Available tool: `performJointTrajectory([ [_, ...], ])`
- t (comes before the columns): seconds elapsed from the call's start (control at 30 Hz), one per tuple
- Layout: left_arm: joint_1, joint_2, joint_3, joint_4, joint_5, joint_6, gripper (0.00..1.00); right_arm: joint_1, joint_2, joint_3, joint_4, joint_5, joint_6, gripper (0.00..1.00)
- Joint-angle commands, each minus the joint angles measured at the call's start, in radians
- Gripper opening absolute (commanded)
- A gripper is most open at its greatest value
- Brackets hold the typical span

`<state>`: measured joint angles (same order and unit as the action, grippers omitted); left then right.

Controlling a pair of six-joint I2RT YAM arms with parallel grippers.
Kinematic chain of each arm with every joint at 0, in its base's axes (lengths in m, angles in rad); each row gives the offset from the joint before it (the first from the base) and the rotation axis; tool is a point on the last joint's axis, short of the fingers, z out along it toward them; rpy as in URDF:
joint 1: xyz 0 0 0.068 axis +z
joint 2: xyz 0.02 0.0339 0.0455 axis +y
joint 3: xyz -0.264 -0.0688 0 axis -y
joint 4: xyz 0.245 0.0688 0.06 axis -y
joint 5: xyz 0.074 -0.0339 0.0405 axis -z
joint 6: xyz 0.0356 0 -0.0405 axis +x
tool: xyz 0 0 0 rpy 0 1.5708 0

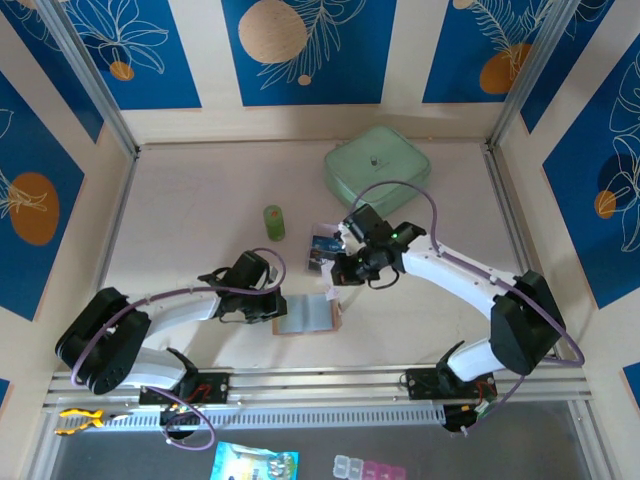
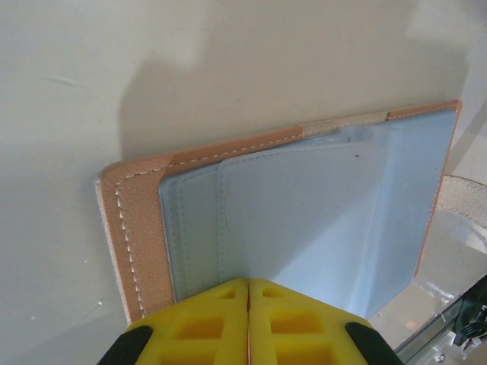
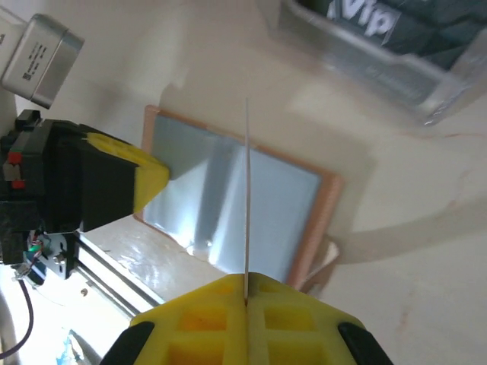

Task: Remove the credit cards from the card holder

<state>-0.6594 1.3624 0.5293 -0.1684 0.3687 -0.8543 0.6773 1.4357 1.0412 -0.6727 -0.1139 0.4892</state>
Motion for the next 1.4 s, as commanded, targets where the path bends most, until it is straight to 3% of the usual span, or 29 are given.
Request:
performJointTrajectory([
  [0.0,-0.005,-0.013,0.042,-0.066,-0.013,0.027,0.08,-0.049,-0.027,0.059,-0.08,0.02,-0.236,0.0],
  [0.1,-0.004,-0.018,0.068,-0.098,-0.02,0.041,0.09,-0.08,-0.028,0.098,-0.111,-0.005,-0.438,0.0],
  [0.23,-0.004,-0.03,0.083,-0.116,-0.027,0.046,0.09,-0.092,0.002,0.184,-0.2,0.063,-0.703,0.0],
  [0.37,-0.004,-0.046,0.084,-0.123,-0.036,0.046,0.1,-0.11,0.065,0.281,-0.244,0.155,-0.874,0.0],
  [0.53,0.001,-0.071,0.084,-0.144,-0.048,0.05,0.1,-0.144,0.185,0.421,-0.278,0.102,-1.04,0.0],
  [1.0,0.007,-0.118,0.072,-0.178,-0.073,0.054,0.1,-0.195,0.534,0.816,-0.433,0.098,-1.186,0.0],
  [1.37,0.011,-0.131,0.054,-0.16,-0.074,0.045,0.11,-0.201,0.637,0.865,-0.447,0.12,-1.218,0.0],
])
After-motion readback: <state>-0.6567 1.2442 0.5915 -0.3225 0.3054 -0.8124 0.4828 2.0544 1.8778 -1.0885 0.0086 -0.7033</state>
